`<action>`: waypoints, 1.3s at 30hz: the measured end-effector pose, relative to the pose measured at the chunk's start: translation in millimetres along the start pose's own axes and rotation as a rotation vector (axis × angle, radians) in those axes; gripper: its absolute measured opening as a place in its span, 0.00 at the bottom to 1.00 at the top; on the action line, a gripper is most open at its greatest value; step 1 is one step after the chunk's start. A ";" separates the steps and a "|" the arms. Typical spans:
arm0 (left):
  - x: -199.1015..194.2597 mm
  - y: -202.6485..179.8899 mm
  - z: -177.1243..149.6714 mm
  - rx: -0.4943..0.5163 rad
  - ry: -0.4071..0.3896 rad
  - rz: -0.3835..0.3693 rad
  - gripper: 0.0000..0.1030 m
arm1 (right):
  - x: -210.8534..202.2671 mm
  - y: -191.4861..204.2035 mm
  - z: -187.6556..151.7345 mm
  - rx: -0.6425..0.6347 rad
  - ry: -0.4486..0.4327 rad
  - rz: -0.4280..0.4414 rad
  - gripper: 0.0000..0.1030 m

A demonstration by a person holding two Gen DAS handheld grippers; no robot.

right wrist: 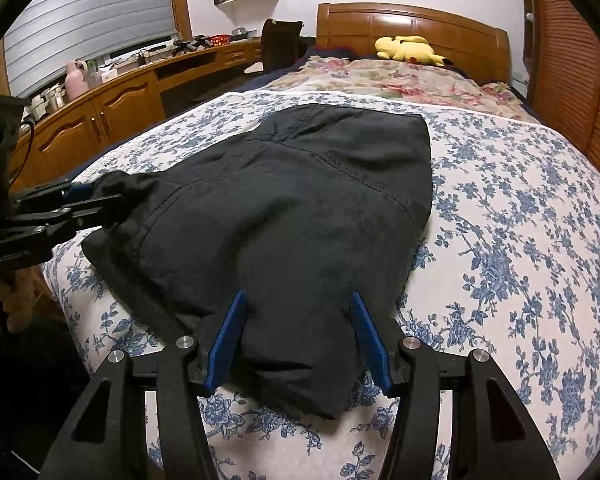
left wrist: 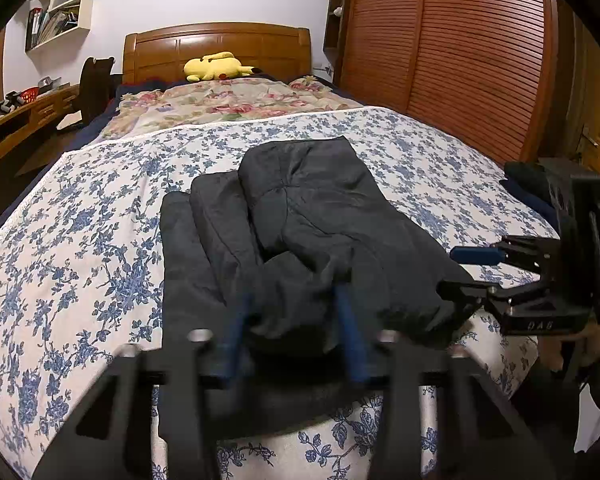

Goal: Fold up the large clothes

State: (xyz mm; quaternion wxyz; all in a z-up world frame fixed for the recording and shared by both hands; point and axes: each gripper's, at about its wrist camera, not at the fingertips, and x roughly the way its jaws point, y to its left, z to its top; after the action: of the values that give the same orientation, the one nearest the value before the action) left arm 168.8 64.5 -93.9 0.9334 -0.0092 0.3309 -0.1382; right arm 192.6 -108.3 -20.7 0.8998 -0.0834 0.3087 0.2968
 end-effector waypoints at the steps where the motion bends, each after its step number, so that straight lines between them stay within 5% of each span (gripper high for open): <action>1: 0.4 -0.8 -0.6 0.005 0.012 -0.015 0.24 | 0.1 -1.1 1.7 0.004 0.001 0.005 0.57; 6: -7.7 -6.3 3.0 0.014 -0.006 -0.002 0.11 | -1.5 -9.8 4.9 0.047 0.002 0.028 0.58; 14: -54.6 0.4 11.4 0.042 -0.098 0.078 0.10 | -26.6 -11.4 13.8 0.011 -0.045 0.020 0.58; 21: -59.1 53.6 -16.5 -0.044 -0.037 0.174 0.10 | -19.5 9.4 17.9 -0.031 -0.065 0.089 0.58; 29: -39.0 63.5 -38.4 -0.076 0.022 0.193 0.10 | 25.3 5.5 7.9 0.005 0.052 0.177 0.58; 39: -24.1 65.8 -41.1 -0.070 0.043 0.203 0.10 | 28.1 7.7 6.1 -0.012 0.038 0.185 0.58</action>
State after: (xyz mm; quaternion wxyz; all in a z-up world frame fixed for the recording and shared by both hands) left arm 141.9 137.2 -118.3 0.9345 -0.0050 0.3546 -0.0315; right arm 209.0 -86.6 -32.6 0.8620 -0.0654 0.3304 0.3789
